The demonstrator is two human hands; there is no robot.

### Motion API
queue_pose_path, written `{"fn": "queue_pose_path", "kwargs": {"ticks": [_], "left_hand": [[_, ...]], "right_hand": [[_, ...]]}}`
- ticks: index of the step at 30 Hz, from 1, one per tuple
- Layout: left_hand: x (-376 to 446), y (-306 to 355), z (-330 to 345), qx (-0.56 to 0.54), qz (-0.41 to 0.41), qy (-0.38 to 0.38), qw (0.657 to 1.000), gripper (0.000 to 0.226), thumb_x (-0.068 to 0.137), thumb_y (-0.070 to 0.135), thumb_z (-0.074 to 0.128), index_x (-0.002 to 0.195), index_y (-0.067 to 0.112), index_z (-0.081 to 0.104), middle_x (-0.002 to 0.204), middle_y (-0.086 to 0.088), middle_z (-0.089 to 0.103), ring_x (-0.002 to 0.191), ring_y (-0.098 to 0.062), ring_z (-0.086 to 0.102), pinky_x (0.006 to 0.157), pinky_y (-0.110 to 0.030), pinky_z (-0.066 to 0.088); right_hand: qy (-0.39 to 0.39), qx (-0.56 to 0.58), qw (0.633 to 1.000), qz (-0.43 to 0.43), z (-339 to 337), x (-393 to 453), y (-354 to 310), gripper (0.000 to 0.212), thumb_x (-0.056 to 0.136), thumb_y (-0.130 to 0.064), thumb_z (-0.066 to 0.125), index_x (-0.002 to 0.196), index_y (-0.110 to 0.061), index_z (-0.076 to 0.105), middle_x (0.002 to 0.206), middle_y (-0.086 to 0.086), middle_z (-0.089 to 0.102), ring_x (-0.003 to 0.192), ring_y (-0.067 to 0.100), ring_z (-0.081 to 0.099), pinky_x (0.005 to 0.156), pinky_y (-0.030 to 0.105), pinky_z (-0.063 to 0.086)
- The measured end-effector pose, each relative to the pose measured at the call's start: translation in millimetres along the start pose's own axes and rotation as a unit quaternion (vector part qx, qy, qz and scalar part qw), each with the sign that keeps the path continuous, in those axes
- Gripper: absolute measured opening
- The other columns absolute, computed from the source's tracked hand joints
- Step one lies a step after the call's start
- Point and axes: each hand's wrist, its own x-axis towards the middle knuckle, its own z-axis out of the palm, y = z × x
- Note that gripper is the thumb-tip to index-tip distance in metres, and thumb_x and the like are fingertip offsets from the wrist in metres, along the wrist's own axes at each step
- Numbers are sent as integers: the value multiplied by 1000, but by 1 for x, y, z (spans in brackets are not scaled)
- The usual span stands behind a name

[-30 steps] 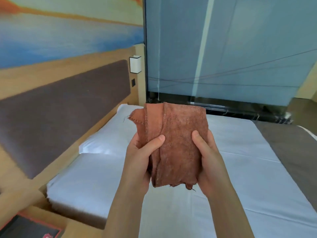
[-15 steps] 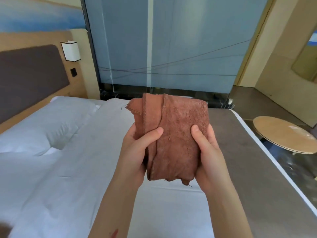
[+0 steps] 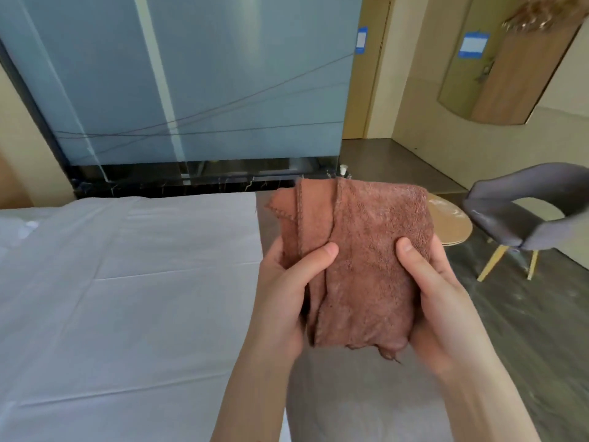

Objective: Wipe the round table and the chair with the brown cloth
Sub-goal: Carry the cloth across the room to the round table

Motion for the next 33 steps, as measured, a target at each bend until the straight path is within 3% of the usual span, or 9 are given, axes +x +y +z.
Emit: {"fn": "queue_pose_path", "kwargs": {"ticks": [5, 13, 18, 22, 27, 33], "left_hand": [[42, -64, 88, -4, -25, -30, 999, 29, 77, 2, 64, 100, 20, 68, 97, 0, 76, 89, -16, 72, 76, -30, 59], [130, -147, 255, -23, -22, -35, 999, 35, 72, 2, 70, 103, 18, 67, 99, -3, 75, 91, -19, 71, 78, -33, 59], [173, -181, 357, -16, -16, -47, 999, 33, 75, -1, 65, 101, 19, 66, 92, 1, 76, 88, -16, 72, 75, -29, 59], [200, -211, 426, 1, -1, -56, 998, 41, 70, 3, 71, 107, 20, 65, 94, 3, 76, 89, -14, 72, 76, -28, 58], [232, -257, 508, 2, 16, -27, 999, 47, 65, 10, 72, 110, 19, 63, 99, 2, 75, 93, -15, 71, 78, -30, 57], [276, -311, 608, -5, 26, 22, 999, 51, 64, 17, 72, 113, 24, 61, 111, 0, 70, 102, -18, 67, 87, -38, 53]], "right_hand": [[26, -10, 1000, -10, -101, 37, -29, 30, 73, -27, 56, 101, -35, 64, 98, -9, 75, 91, 7, 70, 69, 25, 59], [44, -27, 998, -21, -263, 134, -104, 26, 74, -26, 55, 95, -35, 66, 96, -9, 75, 88, 6, 70, 61, 21, 57], [44, -17, 998, -38, -349, 182, -160, 32, 74, -26, 55, 105, -32, 63, 99, -8, 75, 89, 7, 70, 64, 22, 57], [33, -1, 999, -35, -416, 215, -193, 28, 74, -25, 55, 100, -31, 64, 98, -7, 75, 91, 8, 70, 70, 25, 59], [2, 0, 1000, -31, -503, 264, -227, 28, 74, -26, 55, 100, -30, 63, 97, -8, 75, 90, 7, 70, 65, 22, 57], [-49, -12, 999, 6, -607, 329, -274, 30, 74, -26, 55, 102, -35, 62, 101, -9, 74, 95, 7, 69, 74, 25, 58]]}}
